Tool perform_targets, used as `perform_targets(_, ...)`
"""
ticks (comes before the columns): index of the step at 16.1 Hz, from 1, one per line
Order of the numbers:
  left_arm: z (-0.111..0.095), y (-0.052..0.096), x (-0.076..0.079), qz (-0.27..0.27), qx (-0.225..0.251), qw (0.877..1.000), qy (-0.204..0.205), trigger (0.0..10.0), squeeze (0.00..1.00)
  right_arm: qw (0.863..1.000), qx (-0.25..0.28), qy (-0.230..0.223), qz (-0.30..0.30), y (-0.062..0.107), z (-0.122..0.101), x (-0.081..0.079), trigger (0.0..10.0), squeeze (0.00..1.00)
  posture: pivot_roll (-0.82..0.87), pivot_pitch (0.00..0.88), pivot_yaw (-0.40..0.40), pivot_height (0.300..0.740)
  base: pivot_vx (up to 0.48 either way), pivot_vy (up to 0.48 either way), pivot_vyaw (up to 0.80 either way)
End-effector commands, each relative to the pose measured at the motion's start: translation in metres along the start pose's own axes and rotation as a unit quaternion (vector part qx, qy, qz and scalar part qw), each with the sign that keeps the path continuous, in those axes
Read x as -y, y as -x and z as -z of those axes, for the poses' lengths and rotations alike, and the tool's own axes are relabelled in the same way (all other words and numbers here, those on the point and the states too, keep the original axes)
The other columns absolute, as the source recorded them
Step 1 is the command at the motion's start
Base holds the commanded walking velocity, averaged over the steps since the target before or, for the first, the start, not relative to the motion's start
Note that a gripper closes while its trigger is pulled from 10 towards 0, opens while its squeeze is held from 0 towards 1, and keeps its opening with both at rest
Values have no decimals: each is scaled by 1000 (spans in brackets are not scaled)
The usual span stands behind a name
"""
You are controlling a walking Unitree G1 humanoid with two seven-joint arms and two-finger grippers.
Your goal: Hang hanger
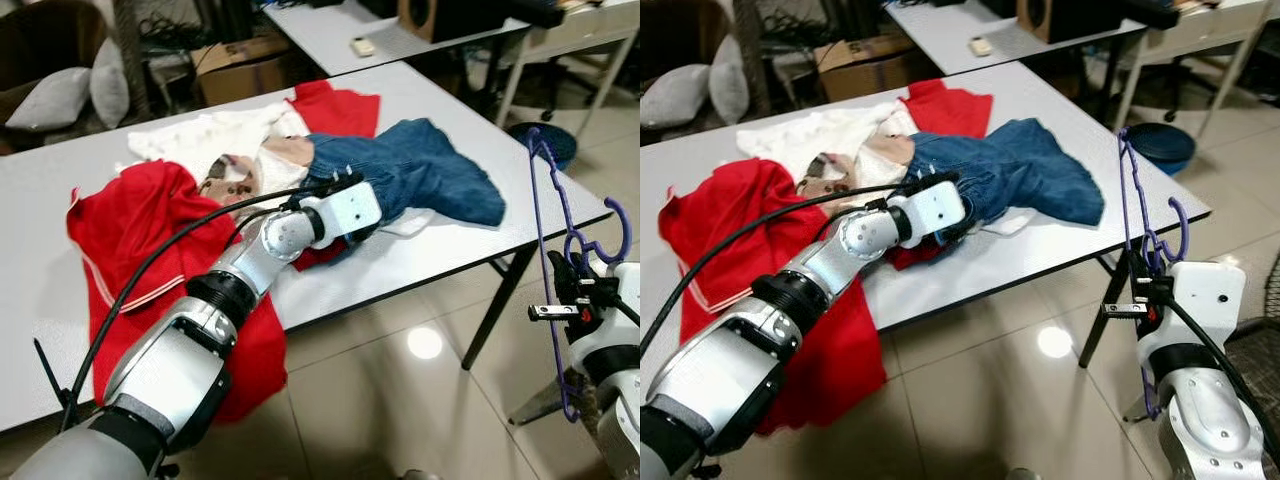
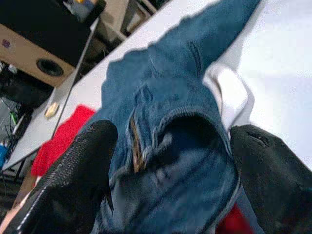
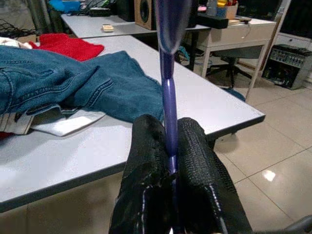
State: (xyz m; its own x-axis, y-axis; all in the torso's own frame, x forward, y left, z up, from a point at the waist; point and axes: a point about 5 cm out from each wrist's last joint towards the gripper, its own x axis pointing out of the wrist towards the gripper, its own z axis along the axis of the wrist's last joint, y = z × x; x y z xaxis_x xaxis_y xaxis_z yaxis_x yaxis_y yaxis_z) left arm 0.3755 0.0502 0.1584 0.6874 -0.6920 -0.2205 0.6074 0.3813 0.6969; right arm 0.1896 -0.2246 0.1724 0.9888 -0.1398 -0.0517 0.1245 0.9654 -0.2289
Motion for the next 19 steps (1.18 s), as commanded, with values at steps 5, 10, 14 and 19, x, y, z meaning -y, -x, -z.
perform_targets(5, -1, 9, -27, 12, 25, 999, 24, 10000, 0, 1000, 4, 0, 3, 5, -4, 0, 10000, 0, -203, 29, 153, 740, 0, 0, 0)
perform_targets(10, 4, 9, -35, -9, -22, 1000, -17, 10000, 0, 1000, 4, 4, -3, 5, -5, 0, 10000, 0, -205, 35, 146, 740, 0, 0, 0)
perform_targets(14, 6, 6, -32, -21, -45, 998, -45, 10000, 0, 1000, 4, 4, -6, 2, -5, -1, 10000, 0, -195, 34, 135, 740, 0, 0, 0)
perform_targets(19, -1, -6, -19, -43, -44, 997, -47, 0, 0, 1000, 5, 4, -13, 1, -5, -6, 10000, 0, -199, 35, 145, 740, 0, 0, 0)
